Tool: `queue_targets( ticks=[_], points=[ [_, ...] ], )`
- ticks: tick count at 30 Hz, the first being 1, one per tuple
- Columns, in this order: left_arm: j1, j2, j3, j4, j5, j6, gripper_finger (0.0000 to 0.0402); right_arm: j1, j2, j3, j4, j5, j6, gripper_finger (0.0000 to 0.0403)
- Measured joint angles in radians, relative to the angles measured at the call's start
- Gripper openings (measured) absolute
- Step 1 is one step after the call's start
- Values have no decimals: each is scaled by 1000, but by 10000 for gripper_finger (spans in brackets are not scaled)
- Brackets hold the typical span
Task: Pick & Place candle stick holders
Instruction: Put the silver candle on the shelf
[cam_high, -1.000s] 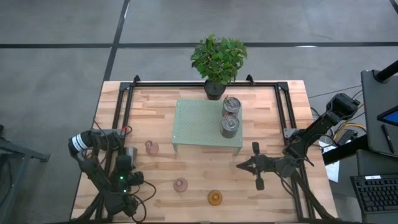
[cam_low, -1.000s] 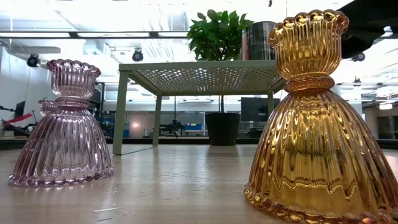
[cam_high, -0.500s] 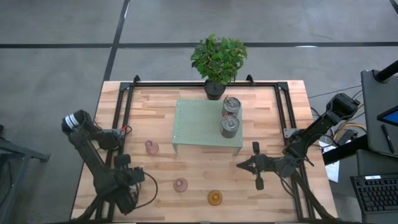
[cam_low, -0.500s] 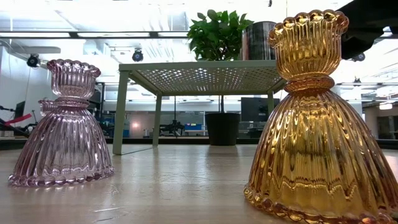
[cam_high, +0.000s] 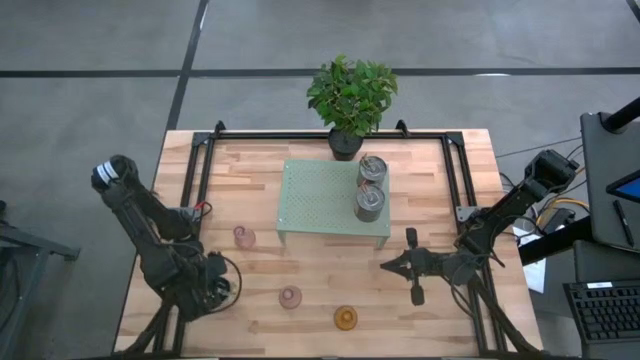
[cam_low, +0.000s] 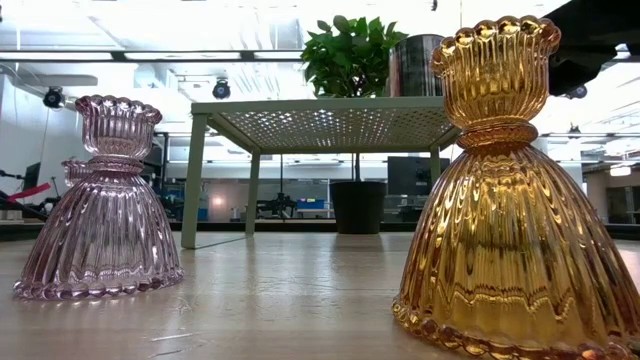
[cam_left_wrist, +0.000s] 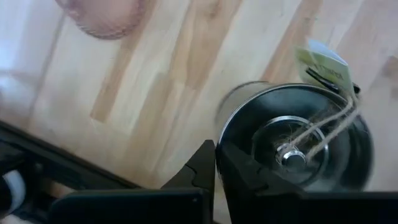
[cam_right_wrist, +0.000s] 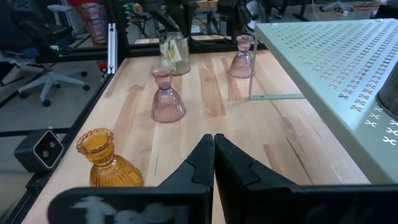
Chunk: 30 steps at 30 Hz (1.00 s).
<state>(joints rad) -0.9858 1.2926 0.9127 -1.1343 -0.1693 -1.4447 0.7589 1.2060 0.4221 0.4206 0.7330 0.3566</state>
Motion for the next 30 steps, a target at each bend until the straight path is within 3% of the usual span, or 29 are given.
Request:
queue_targets(
  ticks=[6,12,15,20,30],
  points=[
    [1,-92,36,-17,-102,-25,62,0,0,0,2,0,2,8],
    [-1,-137,75,37,-100,-26,78,0,0,0,2,0,3,9],
    [-2,-103,68,63,-71,-23,74,0,0,0,2,0,3,9],
    [0,-18,63,62,70,-27,59,0,0,-2,2,0,3,9],
    [8,101,40,154,116,52,4,0,0,-2,2,0,3,8]
  ],
)
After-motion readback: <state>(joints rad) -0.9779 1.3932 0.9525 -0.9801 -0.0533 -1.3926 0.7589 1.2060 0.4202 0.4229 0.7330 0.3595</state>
